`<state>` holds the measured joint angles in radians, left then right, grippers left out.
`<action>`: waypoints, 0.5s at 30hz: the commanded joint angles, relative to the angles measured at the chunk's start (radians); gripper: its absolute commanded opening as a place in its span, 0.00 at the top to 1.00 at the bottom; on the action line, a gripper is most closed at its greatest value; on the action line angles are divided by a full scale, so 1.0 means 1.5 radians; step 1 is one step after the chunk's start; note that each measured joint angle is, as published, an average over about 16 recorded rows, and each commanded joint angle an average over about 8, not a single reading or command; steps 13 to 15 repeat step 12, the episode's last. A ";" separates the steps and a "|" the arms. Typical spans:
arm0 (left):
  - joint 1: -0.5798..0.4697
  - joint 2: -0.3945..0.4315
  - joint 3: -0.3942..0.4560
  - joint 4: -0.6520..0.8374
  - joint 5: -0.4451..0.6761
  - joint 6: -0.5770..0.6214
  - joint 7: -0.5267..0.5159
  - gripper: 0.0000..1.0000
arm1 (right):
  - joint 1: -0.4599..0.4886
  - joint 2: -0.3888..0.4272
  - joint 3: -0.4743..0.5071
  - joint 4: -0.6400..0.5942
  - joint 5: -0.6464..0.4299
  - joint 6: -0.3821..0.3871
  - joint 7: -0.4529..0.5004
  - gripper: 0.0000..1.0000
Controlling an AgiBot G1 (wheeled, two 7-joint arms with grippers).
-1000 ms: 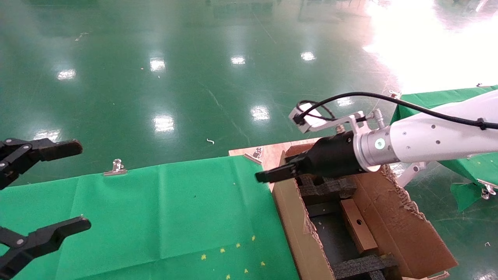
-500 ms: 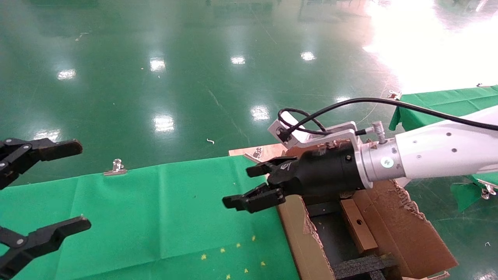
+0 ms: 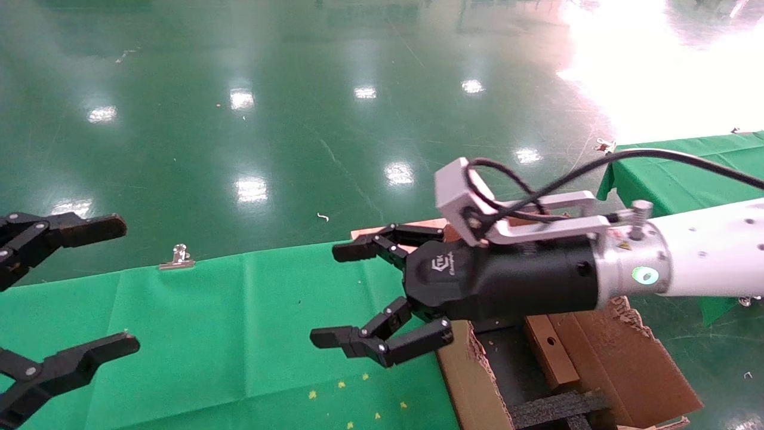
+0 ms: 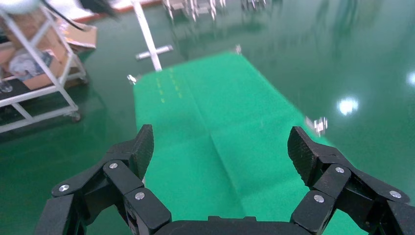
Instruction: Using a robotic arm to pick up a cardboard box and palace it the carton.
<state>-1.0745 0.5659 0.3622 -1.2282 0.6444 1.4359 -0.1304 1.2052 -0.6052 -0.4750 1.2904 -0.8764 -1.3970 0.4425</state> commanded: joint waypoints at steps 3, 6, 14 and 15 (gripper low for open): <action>0.000 0.000 0.000 0.000 0.000 0.000 0.000 0.00 | -0.040 -0.002 0.059 -0.002 0.044 -0.030 -0.077 0.00; 0.000 0.000 0.000 0.000 0.000 0.000 0.000 0.00 | -0.065 -0.003 0.097 -0.003 0.072 -0.049 -0.126 0.00; 0.000 0.000 0.000 0.000 0.000 0.000 0.000 0.00 | -0.093 -0.004 0.140 -0.004 0.104 -0.070 -0.178 0.00; 0.000 0.000 0.000 0.000 0.000 0.000 0.000 0.00 | -0.093 -0.004 0.140 -0.004 0.104 -0.070 -0.178 0.00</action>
